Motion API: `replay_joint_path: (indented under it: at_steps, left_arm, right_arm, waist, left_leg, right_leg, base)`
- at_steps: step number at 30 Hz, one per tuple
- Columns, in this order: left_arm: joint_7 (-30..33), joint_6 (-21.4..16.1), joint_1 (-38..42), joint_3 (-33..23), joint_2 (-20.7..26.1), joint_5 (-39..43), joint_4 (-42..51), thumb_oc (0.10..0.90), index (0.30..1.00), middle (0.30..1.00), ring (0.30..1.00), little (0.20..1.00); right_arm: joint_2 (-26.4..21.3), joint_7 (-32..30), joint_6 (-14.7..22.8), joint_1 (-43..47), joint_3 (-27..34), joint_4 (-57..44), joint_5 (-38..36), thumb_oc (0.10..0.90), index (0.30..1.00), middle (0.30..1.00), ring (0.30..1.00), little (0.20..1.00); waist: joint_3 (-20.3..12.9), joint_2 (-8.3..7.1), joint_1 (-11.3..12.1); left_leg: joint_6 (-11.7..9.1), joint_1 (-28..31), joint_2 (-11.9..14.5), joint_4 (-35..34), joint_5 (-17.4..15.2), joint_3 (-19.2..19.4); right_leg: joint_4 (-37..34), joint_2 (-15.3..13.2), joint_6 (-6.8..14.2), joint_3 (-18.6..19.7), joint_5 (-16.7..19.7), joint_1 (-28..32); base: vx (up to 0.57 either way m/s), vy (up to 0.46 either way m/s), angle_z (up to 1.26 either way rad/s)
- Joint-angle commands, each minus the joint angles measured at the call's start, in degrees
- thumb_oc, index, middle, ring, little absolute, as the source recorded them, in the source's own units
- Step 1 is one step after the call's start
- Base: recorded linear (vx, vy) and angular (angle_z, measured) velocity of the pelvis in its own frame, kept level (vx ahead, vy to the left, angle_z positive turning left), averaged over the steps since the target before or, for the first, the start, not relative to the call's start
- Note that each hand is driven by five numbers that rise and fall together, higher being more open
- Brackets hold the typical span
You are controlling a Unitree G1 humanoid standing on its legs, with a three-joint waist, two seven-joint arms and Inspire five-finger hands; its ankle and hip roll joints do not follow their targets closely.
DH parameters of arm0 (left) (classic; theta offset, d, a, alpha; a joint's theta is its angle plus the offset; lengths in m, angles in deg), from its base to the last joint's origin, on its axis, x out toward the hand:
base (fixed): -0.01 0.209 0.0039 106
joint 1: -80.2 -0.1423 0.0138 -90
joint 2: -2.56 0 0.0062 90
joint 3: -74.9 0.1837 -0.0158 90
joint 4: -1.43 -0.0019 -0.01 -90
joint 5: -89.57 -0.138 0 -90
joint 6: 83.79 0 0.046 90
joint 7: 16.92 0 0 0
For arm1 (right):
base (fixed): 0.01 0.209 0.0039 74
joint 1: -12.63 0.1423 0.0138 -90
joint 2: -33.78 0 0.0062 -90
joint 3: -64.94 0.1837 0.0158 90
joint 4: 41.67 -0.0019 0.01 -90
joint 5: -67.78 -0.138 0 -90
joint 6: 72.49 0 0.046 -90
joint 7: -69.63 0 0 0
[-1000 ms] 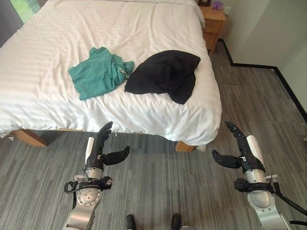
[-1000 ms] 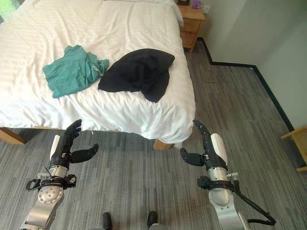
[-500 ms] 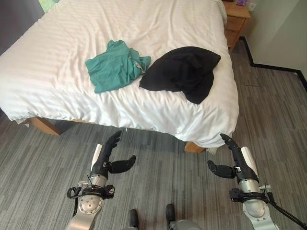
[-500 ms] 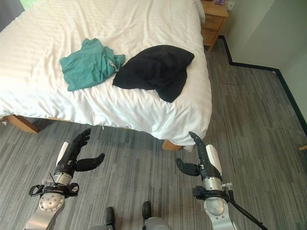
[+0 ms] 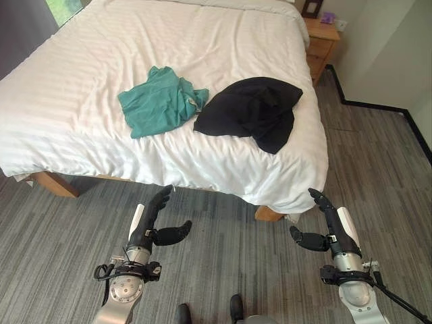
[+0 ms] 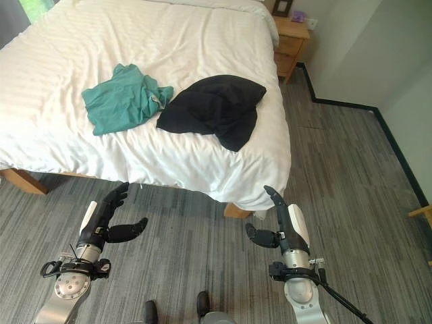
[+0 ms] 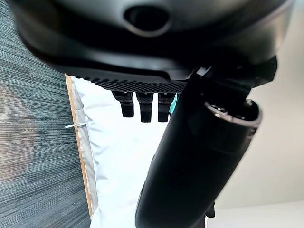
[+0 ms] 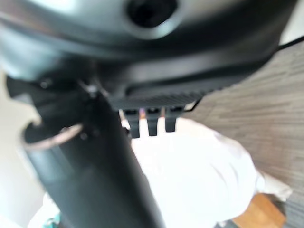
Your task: Pick up bed clothes into laundry basket.
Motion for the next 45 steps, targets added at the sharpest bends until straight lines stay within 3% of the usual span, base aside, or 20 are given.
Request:
replay_joint_path:
  at_steps: [1, 3, 5, 7, 11, 14, 15, 17, 19, 20, 21, 23, 25, 26, 28, 30, 32, 36, 39, 45]
  left_arm:
    - [2.8, -4.9, 3.9, -3.5, 1.1, 0.5, 3.6, 0.800, 0.900, 0.900, 0.900, 0.900]
    - [3.3, -4.3, 4.2, -4.1, 1.2, 0.9, 2.2, 0.800, 0.900, 0.900, 0.900, 0.900]
    - [3.8, -3.9, 5.0, -4.2, 0.9, 1.2, 1.0, 0.800, 0.900, 0.900, 0.900, 0.900]
    - [3.8, -3.8, 5.0, -4.6, 0.4, 1.6, 0.6, 0.800, 0.900, 0.900, 0.900, 0.900]
    - [3.6, -3.1, 6.6, -4.6, 1.3, 0.1, 0.2, 0.800, 0.900, 0.900, 0.900, 0.900]
    - [3.7, -3.6, 7.5, -3.9, 0.8, -1.7, 0.5, 0.800, 0.900, 0.900, 0.900, 0.900]
    - [3.6, -3.8, 6.9, -3.5, 0.2, -2.3, 0.8, 0.800, 0.900, 0.900, 0.900, 0.900]
    - [3.6, -4.3, 6.5, -3.0, -0.7, -2.1, 1.0, 0.800, 0.900, 0.900, 0.900, 0.900]
    - [3.5, -4.5, 6.5, -2.2, -1.2, -0.5, 1.2, 0.800, 0.900, 0.900, 0.900, 0.900]
    - [3.4, -4.5, 6.6, -2.3, -1.2, -0.5, 1.2, 0.800, 0.900, 0.900, 0.900, 0.900]
    - [3.8, -5.4, 7.2, -1.7, -0.4, 0.8, 1.8, 0.800, 0.900, 0.900, 0.900, 0.900]
    - [4.1, -5.7, 7.3, -1.8, 0.2, 0.7, 2.1, 0.800, 0.900, 0.900, 0.900, 0.900]
    - [4.1, -5.7, 7.1, -1.9, 0.2, 0.9, 2.0, 0.800, 0.900, 0.900, 0.900, 0.900]
    - [3.7, -6.0, 5.7, -1.8, 0.4, 1.5, 2.5, 0.800, 0.900, 0.900, 0.900, 0.900]
    - [3.0, -6.2, 4.9, -1.6, 0.7, 2.6, 2.1, 0.800, 0.900, 0.900, 0.900, 0.900]
    - [2.6, -6.1, 3.9, -1.6, 0.9, 3.6, 1.3, 0.800, 0.900, 0.900, 0.900, 0.900]
    - [2.7, -6.2, 2.9, -1.3, 1.0, 5.2, 0.3, 0.800, 0.900, 0.900, 0.900, 0.900]
    - [2.0, -5.0, 1.2, 0.2, 1.4, 4.7, -5.7, 0.800, 0.900, 0.900, 0.900, 0.900]
    - [1.2, -3.4, 0.9, 1.1, 1.9, 2.9, -11.9, 0.800, 0.900, 0.900, 0.900, 0.900]
    - [1.4, 0.7, 4.5, 3.7, -1.1, -2.9, -48.2, 0.800, 0.900, 0.900, 0.900, 0.900]
  right_arm:
    - [-1.9, -4.4, 2.2, 5.2, 3.9, -4.7, 2.3, 0.800, 0.900, 0.900, 0.900, 0.900]
    - [-1.8, -5.3, 0.9, 6.8, 4.1, -4.5, 3.3, 0.800, 0.900, 0.900, 0.900, 0.900]
    - [-2.6, -6.1, -0.1, 8.0, 5.0, -4.9, 4.8, 0.800, 0.900, 0.900, 0.900, 0.900]
    - [-3.7, -7.0, -0.8, 8.0, 6.6, -5.6, 6.3, 0.800, 0.900, 0.900, 0.900, 0.900]
    - [-4.8, -8.4, -1.9, 8.2, 8.2, -6.3, 8.1, 0.800, 0.900, 0.900, 0.900, 0.900]
    - [-5.3, -8.6, -1.8, 5.9, 9.9, -9.1, 9.7, 0.800, 0.900, 0.900, 0.900, 0.900]
    - [-5.7, -8.3, -1.4, 5.1, 10.2, -9.7, 9.9, 0.800, 0.900, 0.900, 0.900, 0.900]
    - [-7.5, -8.4, -0.5, 6.2, 10.1, -9.9, 10.1, 0.800, 0.900, 0.900, 0.900, 0.900]
    - [-9.9, -9.0, -0.4, 8.6, 9.8, -9.7, 10.0, 0.800, 0.900, 0.900, 0.900, 0.900]
    - [-9.9, -9.0, -0.4, 8.8, 9.8, -9.7, 10.0, 0.800, 0.900, 0.900, 0.900, 0.900]
    - [-11.9, -10.4, -0.1, 13.2, 8.8, -9.2, 9.2, 0.800, 0.900, 0.900, 0.900, 0.900]
    - [-14.4, -10.5, -0.3, 15.5, 8.3, -8.0, 8.5, 0.800, 0.900, 0.900, 0.900, 0.900]
    - [-16.1, -10.7, -0.7, 17.3, 7.6, -6.6, 8.6, 0.800, 0.900, 0.900, 0.900, 0.900]
    - [-18.0, -10.4, -1.1, 19.9, 6.1, -3.9, 7.2, 0.800, 0.900, 0.900, 0.900, 0.900]
    - [-20.2, -9.7, -1.3, 23.9, 2.1, 1.9, 4.8, 0.800, 0.900, 0.900, 0.900, 0.900]
    - [-22.9, -8.4, -2.0, 27.1, -0.9, 5.7, 4.7, 0.800, 0.900, 0.900, 0.900, 0.900]
    - [-25.5, -7.8, -2.7, 32.4, -5.1, 10.7, 4.3, 0.800, 0.900, 0.900, 0.900, 0.900]
    - [-28.1, -6.4, -4.5, 43.2, -13.2, 23.9, 2.9, 0.800, 0.900, 0.900, 0.900, 0.900]
    - [-28.8, -6.2, -5.7, 47.4, -16.3, 29.7, 3.7, 0.800, 0.900, 0.900, 0.900, 0.900]
    - [-23.7, -6.2, -8.1, 61.0, -25.5, 46.6, 7.4, 0.800, 0.900, 0.900, 0.900, 0.900]
  waist:
    - [-2.1, 0.66, 0.3]
    - [-1.5, 1.25, 0.1]
    - [-1.4, 1.87, -0.7]
    - [-1.3, 1.97, -2.0]
    - [-2.0, 1.06, -3.8]
    - [-3.3, 1.29, -5.6]
    - [-3.7, 2.45, -5.7]
    - [-3.7, 4.99, -5.7]
    - [-2.4, 4.92, -4.9]
    - [-2.4, 4.69, -5.2]
    - [-0.6, 2.28, -2.7]
    - [0.3, 0.44, -0.9]
    - [0.8, -0.34, 0.6]
    - [1.3, 0.02, 2.7]
    - [1.1, 0.42, 5.0]
    - [0.3, 1.26, 7.5]
    - [0.0, 1.28, 10.3]
    - [-1.2, 1.82, 13.2]
    - [-1.8, 1.76, 13.4]
    - [-3.3, 1.16, 13.1]
  left_leg:
    - [0.8, 5.9, -1.1, 0.5, -9.3, 3.0]
    - [0.8, 6.7, -0.5, 0.5, -10.0, 4.5]
    - [0.8, 8.0, -0.6, 0.5, -11.1, 4.2]
    - [0.9, 9.5, -1.8, 0.5, -12.7, 2.4]
    - [-0.2, 12.7, -3.2, 0.5, -15.8, 0.6]
    - [-1.4, 17.0, -2.9, 0.5, -19.2, -0.9]
    - [-2.1, 18.2, -1.8, 0.5, -19.3, -0.6]
    - [-6.1, 15.9, 1.3, 10.3, -10.8, 0.0]
    - [-10.7, 7.6, 5.4, 29.8, 0.3, 0.7]
    - [-10.7, 6.9, 5.2, 30.3, 0.5, 0.4]
    - [-11.9, -0.9, 5.5, 46.5, 3.4, 1.8]
    - [-10.8, -6.0, 9.3, 50.9, 2.7, 5.8]
    - [-10.0, -8.4, 10.9, 49.4, 1.8, 8.1]
    - [-9.7, -11.7, 13.0, 42.5, 0.9, 9.2]
    - [-8.1, -12.8, 10.9, 25.7, 2.2, 10.2]
    - [-8.2, -11.4, 9.3, 11.7, 4.0, 7.4]
    - [-9.1, -11.2, 8.7, 4.6, 6.9, 1.6]
    - [-9.7, -11.6, 8.7, 0.9, 8.3, -4.5]
    - [-9.7, -11.4, 8.4, 0.5, 8.5, -4.2]
    - [-8.2, -10.9, 6.2, 0.5, 6.4, -0.3]
  right_leg:
    - [17.8, -4.7, 11.1, -2.3, 0.7, -8.1]
    - [22.2, -6.0, 11.6, -4.8, 2.1, -11.7]
    - [22.6, -4.6, 10.5, -7.5, 0.6, -15.3]
    - [18.7, -2.3, 8.9, -9.9, -0.7, -18.1]
    - [6.1, -2.4, 7.3, -17.6, 2.1, -19.3]
    - [3.2, -3.2, 5.9, -16.7, 3.5, -18.8]
    - [2.1, -2.0, 5.4, -15.9, 2.6, -17.0]
    - [2.1, -0.7, 3.7, -16.3, 2.3, -13.8]
    - [0.5, -0.5, 0.6, -16.4, 0.2, -9.0]
    - [0.4, -0.8, 0.4, -16.6, 0.4, -9.2]
    - [-0.7, -1.4, -1.7, -16.0, -2.3, -4.6]
    - [-0.9, -2.7, -1.6, -15.1, -4.1, -1.4]
    - [-0.9, -3.6, -1.0, -14.4, -4.7, -0.1]
    - [-0.9, -3.3, 0.1, -13.3, -6.5, 2.4]
    - [-0.9, -3.5, 1.8, -12.3, -7.6, 3.9]
    - [-0.9, -3.6, 3.4, -12.1, -9.2, 5.9]
    - [-0.9, -3.8, 3.9, -10.8, -10.6, 8.6]
    - [-0.9, -3.0, 4.1, -7.7, -11.9, 10.8]
    - [-0.9, -3.3, 4.1, -7.0, -12.2, 11.4]
    - [-0.9, -7.8, 7.2, -4.7, -10.4, 9.0]
  base:
    - [-0.01, 0.052, -0.32]
    - [0.06, 0.052, -0.43]
    - [0.19, 0.078, -0.29]
    - [0.31, 0.046, -0.12]
    - [0.42, -0.074, 0.26]
    - [0.55, -0.145, 0.82]
    - [0.45, -0.119, 0.67]
    - [0.40, -0.132, 0.29]
    - [0.26, -0.169, 0.29]
    - [0.25, -0.275, 0.21]
    - [0.28, -0.253, -0.11]
    - [0.38, -0.160, -0.35]
    - [0.24, 0.042, -0.32]
    - [0.27, 0.126, -0.25]
    - [0.36, 0.215, -0.30]
    - [0.36, 0.210, -0.16]
    - [0.32, 0.111, -0.28]
    - [0.33, 0.100, -0.29]
    - [0.22, 0.094, -0.19]
    - [0.22, 0.164, -0.04]
